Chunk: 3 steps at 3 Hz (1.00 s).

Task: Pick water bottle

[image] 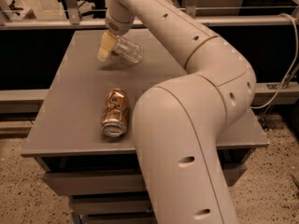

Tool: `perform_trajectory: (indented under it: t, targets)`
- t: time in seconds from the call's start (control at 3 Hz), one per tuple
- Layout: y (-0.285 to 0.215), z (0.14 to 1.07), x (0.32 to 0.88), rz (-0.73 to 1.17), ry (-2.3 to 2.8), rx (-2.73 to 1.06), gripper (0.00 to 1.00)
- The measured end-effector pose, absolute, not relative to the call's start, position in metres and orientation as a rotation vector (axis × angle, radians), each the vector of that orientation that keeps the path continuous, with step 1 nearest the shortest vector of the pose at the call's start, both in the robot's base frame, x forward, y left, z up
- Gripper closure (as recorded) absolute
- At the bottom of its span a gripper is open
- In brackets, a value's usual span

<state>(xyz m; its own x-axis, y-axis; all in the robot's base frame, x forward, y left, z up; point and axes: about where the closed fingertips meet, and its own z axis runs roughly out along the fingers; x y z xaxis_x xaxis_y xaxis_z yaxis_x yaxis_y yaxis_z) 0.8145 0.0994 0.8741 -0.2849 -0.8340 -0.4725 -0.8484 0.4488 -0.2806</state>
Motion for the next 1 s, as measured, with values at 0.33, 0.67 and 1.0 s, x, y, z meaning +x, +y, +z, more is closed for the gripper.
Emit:
perform_trajectory:
  t: [0.33,0.67,1.0]
  targets:
    - [0.0965,0.8635,0.8155,-0.009,2.207,-1.427,0.18]
    - [0.0924,0.8573,0.8160,-0.032,2.246,-1.437,0.41]
    - [0.0866,0.8565,0.8138,-0.023,2.258,-1.438,0.65]
